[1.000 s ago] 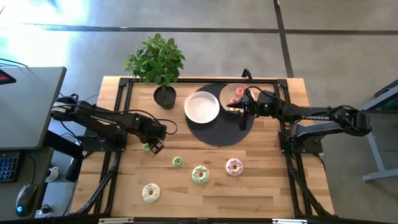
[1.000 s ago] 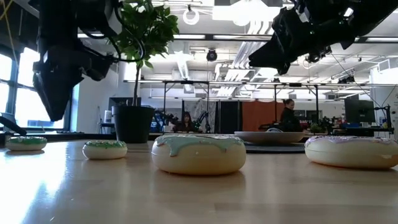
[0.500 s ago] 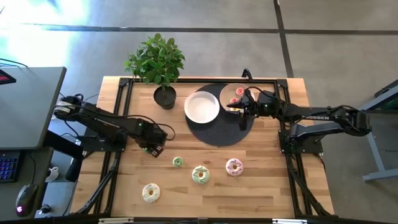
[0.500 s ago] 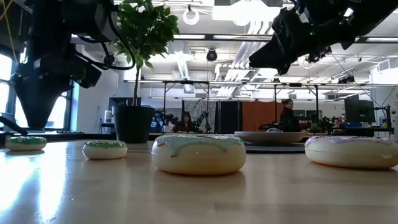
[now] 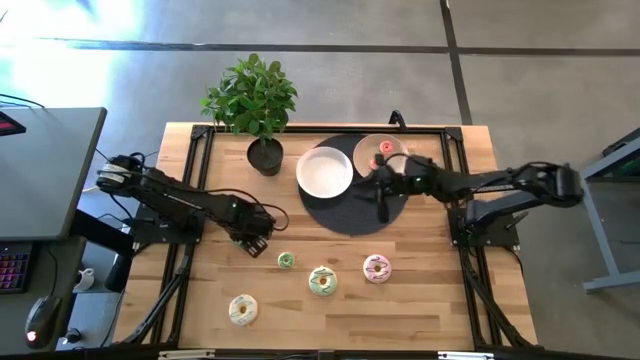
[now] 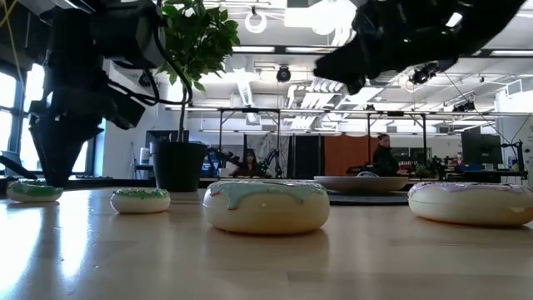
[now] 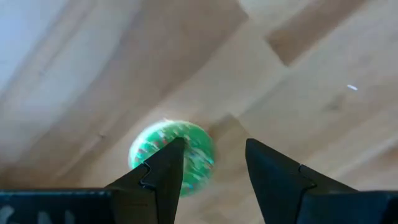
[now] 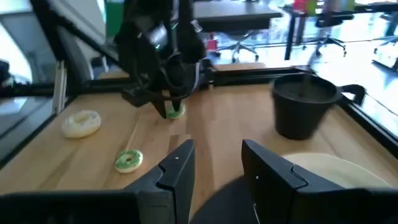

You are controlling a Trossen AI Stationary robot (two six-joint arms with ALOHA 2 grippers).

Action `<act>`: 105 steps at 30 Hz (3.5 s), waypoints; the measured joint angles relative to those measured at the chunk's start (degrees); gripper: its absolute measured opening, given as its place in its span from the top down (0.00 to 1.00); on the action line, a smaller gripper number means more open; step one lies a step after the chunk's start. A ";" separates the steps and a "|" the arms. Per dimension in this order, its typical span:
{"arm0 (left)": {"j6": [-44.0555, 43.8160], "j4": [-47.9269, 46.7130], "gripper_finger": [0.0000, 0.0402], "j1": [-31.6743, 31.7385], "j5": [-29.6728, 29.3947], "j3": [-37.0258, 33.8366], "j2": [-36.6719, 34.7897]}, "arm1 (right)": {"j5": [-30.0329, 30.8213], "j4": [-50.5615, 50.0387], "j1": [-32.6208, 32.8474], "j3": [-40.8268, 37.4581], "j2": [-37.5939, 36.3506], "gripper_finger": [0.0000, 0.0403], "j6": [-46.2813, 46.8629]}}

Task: Pick & Place donuts
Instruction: Put the right small green donut on the brown plate

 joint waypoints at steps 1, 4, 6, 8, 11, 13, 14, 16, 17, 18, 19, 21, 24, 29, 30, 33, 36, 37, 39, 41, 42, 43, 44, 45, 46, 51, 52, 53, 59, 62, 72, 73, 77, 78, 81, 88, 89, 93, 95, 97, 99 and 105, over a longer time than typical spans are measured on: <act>-0.01 0.47 0.58 -0.02 0.36 0.00 -0.04 | 0.14 -0.09 1.20 1.35 1.76 0.69 -0.67; -0.01 0.77 0.58 -0.02 -0.65 0.00 0.60 | 0.05 -2.33 5.38 7.16 8.79 0.70 -3.11; -0.03 0.78 0.58 -0.02 -1.67 0.04 0.47 | 0.01 -6.11 7.93 11.39 14.17 0.70 -4.41; -0.04 0.53 0.58 -0.02 -2.09 0.04 0.54 | 0.27 -9.11 10.13 15.96 19.48 0.71 -4.14; 0.82 0.29 0.58 -0.02 -1.87 0.04 0.52 | 1.64 -14.16 12.52 22.43 26.48 0.71 0.42; 4.53 0.53 0.58 -0.04 -2.67 0.02 0.52 | 2.11 -15.62 13.58 26.26 30.40 0.71 3.20; 5.76 0.99 0.58 -0.32 -4.27 0.02 0.52 | 2.13 -16.59 14.03 27.80 32.38 0.71 4.18; 6.41 1.45 0.58 -0.79 -7.64 0.06 -0.19 | 1.70 -16.71 14.76 30.95 35.89 0.71 5.55; 6.45 0.48 0.58 -0.78 -8.35 0.30 -0.99 | 0.98 -16.71 15.04 32.30 37.36 0.71 6.33; 6.43 -0.17 0.58 -0.79 -8.66 0.63 -1.74 | 0.19 -16.86 15.28 33.71 38.88 0.71 7.38; 6.37 -0.69 0.58 -0.79 -8.77 1.08 -2.31 | -0.63 -16.50 15.49 35.08 40.20 0.71 8.55; 6.26 -2.19 0.58 -0.77 -9.24 1.52 -3.22 | -0.84 -16.41 15.96 37.34 42.91 0.71 10.40; 6.46 -3.59 0.58 -0.79 -9.48 2.28 -5.05 | -0.41 -16.61 16.53 40.78 46.98 0.71 11.97; 7.37 -6.29 0.58 -0.79 -13.79 2.99 -7.25 | -0.83 -16.54 17.24 46.83 53.15 0.71 13.00; 7.66 -6.46 0.58 -0.79 -14.39 2.99 -7.49 | -0.84 -17.05 17.34 47.71 54.12 0.71 13.37; 8.24 -6.68 0.58 -0.79 -14.95 2.99 -7.59 | -1.59 -18.38 17.44 50.55 56.89 0.71 14.48; 8.40 -7.36 0.58 -0.79 -14.80 2.97 -7.59 | -0.94 -18.85 17.77 52.33 58.84 0.71 14.72; 8.40 -7.79 0.58 -0.79 -14.79 2.97 -7.59 | -0.27 -19.10 17.86 52.55 59.34 0.72 14.54; 8.40 -7.91 0.58 -0.79 -14.84 2.97 -7.59 | 0.31 -18.93 17.86 52.92 60.41 0.74 14.57; 8.40 -7.87 0.58 -0.79 -14.84 2.97 -7.59 | 0.17 -18.82 17.80 52.93 60.69 0.79 14.79; 8.40 -7.91 0.58 -0.79 -14.86 2.97 -7.59 | 0.18 -18.76 17.80 52.93 60.74 0.82 14.76; 8.40 -7.89 0.58 -0.79 -14.84 2.97 -7.57 | 0.25 -18.71 17.80 52.91 60.77 0.86 14.48; 8.40 -7.93 0.58 -0.79 -14.84 2.97 -7.59 | 0.27 -18.75 17.78 52.91 60.74 0.90 13.85; 8.40 -7.94 0.58 -0.79 -14.86 2.97 -7.59 | 0.28 -18.85 17.76 52.91 60.62 0.95 13.07; 8.40 -7.97 0.58 -0.79 -14.86 2.97 -7.59 | 0.25 -18.89 17.63 52.91 60.58 0.97 12.18; 8.40 -7.93 0.58 -0.79 -14.84 2.95 -7.58 | 0.07 -24.84 16.11 52.61 57.12 0.95 9.86; 8.40 -7.97 0.58 -0.79 -14.77 2.95 -7.57 | 0.31 -27.12 15.68 52.60 55.61 0.96 8.29; 8.40 -8.00 0.58 -0.79 -14.72 2.95 -7.59 | 1.19 -29.56 15.21 52.60 53.88 0.97 6.60; 8.38 -8.23 0.58 -0.79 -13.97 2.95 -7.57 | 16.41 -50.48 12.23 52.71 41.00 0.97 -2.57; 8.38 -8.05 0.58 -0.79 -13.92 2.95 -7.57 | 24.57 -61.10 9.92 52.71 34.13 0.99 -5.51; 8.15 -7.85 0.58 -0.79 -13.81 2.93 -7.57 | 30.28 -55.29 -6.56 30.20 15.21 0.99 -1.24; 8.44 -7.86 0.58 -0.79 -13.83 2.93 -7.57 | 31.74 -51.99 -8.48 26.59 13.97 0.99 -0.39; 9.45 -7.85 0.58 -0.79 -13.90 2.93 -7.57 | 36.41 -43.11 -15.97 14.78 10.64 0.99 2.03; 9.45 -7.85 0.58 -0.79 -13.90 2.93 -7.57 | 37.56 -41.95 -17.59 12.67 10.12 0.99 2.51; 9.45 -7.79 0.58 -0.79 -13.92 2.93 -7.57 | 39.95 -40.02 -21.61 8.40 9.71 0.99 3.30; 9.45 -7.32 0.58 -0.76 -15.38 2.93 -7.57 | 35.06 -39.98 -25.62 5.09 9.71 0.98 3.25; 9.47 -7.32 0.58 -0.76 -15.98 2.93 -7.57 | 33.96 -39.86 -25.76 4.91 9.71 0.98 2.91; 9.45 -7.31 0.58 -0.76 -16.96 2.93 -7.57 | 29.16 -40.71 -25.89 4.91 9.71 0.97 -2.00; 9.45 -7.34 0.58 -0.76 -16.96 2.93 -7.57 | 27.83 -40.76 -25.84 4.91 9.71 0.97 -3.80; 9.45 -7.34 0.58 -0.76 -16.96 2.93 -7.57 | 27.80 -40.54 -25.81 4.91 9.71 0.97 -4.93; 9.45 -7.34 0.58 -0.76 -16.96 2.93 -7.57 | 29.56 -40.15 -25.83 4.91 9.71 0.96 -4.85; 9.45 -7.39 0.58 -0.76 -16.78 2.93 -7.57 | 31.78 -39.36 -25.83 4.91 9.71 0.85 -4.57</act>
